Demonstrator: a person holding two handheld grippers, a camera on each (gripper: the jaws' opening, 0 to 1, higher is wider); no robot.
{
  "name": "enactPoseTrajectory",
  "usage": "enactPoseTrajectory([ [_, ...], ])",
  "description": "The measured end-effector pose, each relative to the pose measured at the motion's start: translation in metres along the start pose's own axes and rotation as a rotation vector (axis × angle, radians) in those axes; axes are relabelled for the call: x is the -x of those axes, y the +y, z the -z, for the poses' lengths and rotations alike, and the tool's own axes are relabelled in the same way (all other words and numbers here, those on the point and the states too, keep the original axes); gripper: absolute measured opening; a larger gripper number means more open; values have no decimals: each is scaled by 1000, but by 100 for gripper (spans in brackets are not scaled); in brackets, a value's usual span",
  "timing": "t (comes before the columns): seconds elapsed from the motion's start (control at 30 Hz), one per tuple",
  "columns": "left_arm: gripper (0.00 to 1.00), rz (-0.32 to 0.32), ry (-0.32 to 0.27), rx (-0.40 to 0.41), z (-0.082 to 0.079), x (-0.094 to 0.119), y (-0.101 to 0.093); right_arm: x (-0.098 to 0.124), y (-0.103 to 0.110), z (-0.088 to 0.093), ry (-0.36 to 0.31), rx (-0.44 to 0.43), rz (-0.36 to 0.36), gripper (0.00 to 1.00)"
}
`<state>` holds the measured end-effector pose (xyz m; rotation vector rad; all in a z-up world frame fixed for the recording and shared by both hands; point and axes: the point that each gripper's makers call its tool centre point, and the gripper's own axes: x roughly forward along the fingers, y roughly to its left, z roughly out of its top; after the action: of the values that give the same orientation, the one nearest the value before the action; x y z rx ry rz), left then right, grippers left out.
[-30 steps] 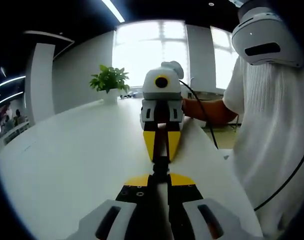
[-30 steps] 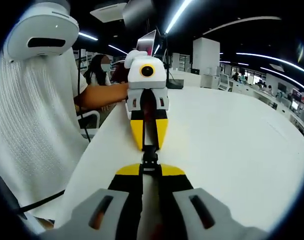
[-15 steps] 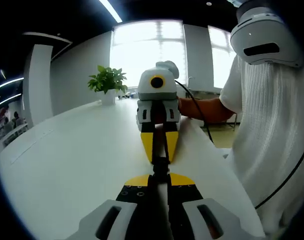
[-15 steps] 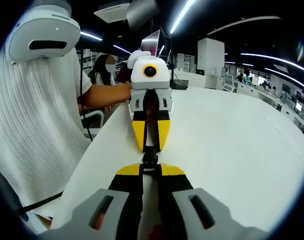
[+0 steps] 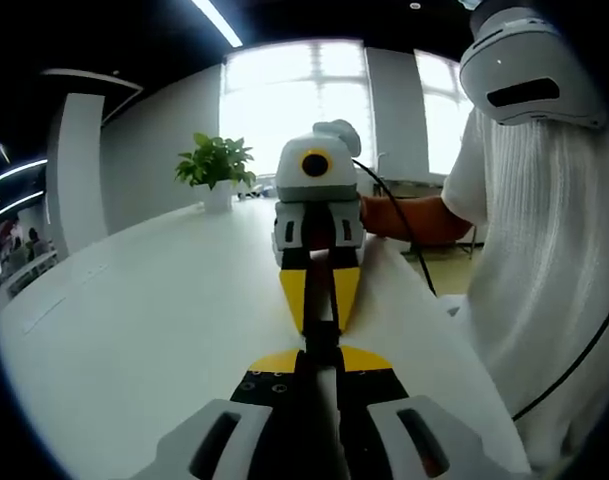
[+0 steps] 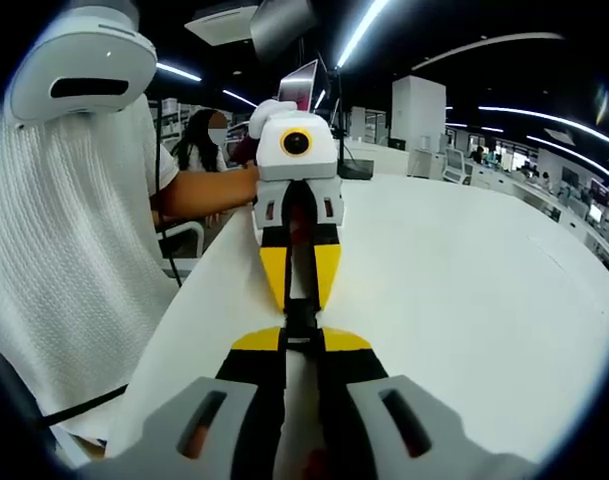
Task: Snap the two parts of the plastic buckle together until the buckle closes and remains connected.
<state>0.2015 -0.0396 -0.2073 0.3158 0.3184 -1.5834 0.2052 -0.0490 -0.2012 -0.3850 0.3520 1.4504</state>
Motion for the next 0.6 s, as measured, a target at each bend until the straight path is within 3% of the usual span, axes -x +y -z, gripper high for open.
enactPoseTrajectory([
  [0.6, 11, -7, 7, 19, 0, 3, -1, 0, 2, 0, 9, -6, 22, 12],
])
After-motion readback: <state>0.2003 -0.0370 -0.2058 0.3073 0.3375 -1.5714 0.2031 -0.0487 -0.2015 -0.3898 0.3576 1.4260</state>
